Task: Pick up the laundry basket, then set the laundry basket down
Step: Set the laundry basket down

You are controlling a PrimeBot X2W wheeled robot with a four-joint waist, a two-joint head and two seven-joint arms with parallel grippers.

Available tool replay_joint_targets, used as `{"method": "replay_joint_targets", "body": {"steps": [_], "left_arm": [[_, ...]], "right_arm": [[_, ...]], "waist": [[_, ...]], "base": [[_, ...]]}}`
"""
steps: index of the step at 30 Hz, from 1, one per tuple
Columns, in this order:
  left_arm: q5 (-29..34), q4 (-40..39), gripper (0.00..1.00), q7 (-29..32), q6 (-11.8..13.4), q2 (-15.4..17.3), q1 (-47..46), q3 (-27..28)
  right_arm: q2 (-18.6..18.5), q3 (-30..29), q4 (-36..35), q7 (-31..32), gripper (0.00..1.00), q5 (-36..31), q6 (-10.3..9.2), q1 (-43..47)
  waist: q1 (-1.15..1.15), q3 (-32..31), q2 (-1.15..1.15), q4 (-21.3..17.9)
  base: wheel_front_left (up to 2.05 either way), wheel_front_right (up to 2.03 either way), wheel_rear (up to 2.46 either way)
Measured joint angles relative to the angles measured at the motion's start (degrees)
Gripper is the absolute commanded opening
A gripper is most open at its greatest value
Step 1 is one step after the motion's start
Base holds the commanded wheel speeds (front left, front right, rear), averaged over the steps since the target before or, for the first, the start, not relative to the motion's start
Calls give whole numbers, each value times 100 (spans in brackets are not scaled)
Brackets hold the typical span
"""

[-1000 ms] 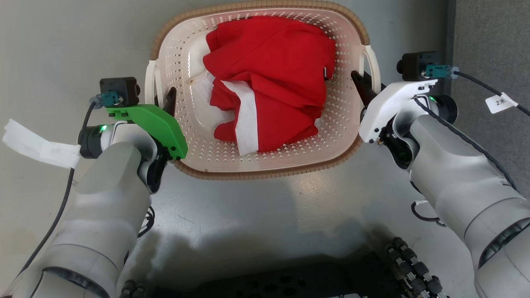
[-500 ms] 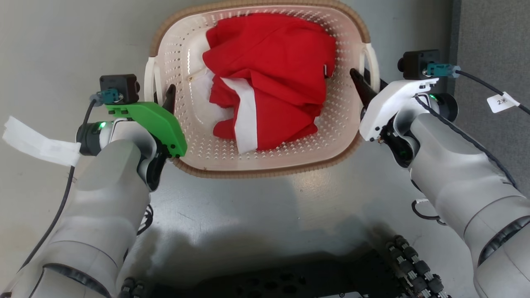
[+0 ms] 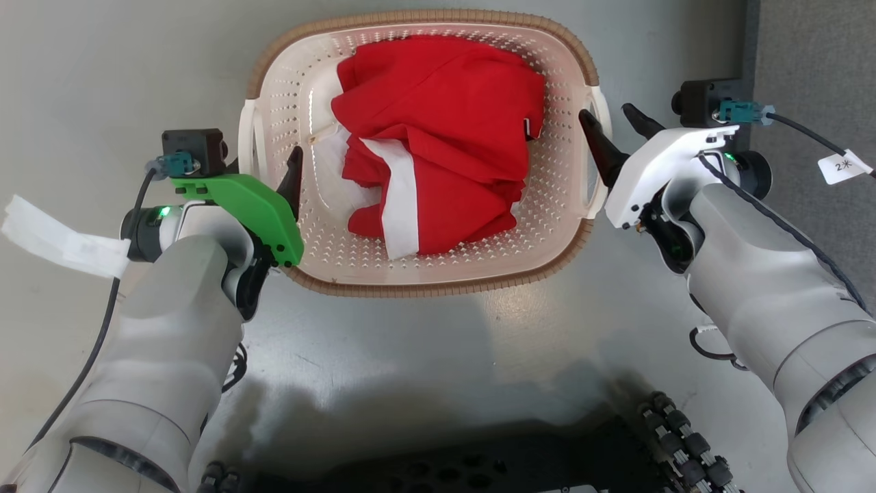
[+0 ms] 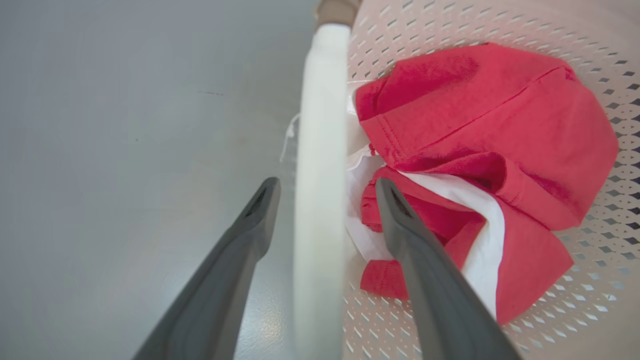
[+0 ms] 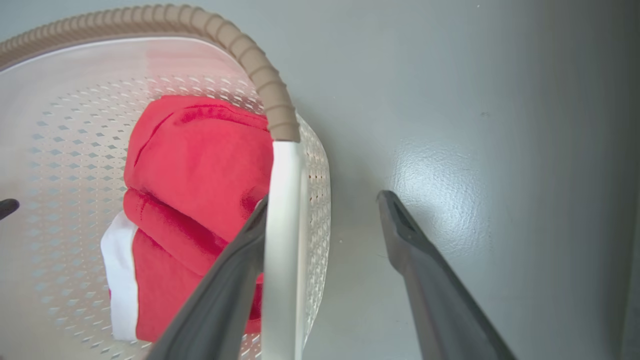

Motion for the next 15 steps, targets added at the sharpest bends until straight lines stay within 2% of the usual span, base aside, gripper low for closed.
{"method": "replay_joint_targets", "body": {"steps": [15], "left_arm": [[-99,110,100,-142,0,-4,160,3]], "right_arm": [[111,-81,0,-52,100,124,0,225]], "waist": [[0,-651,0,-48]], "base": [[0,0,0]]}}
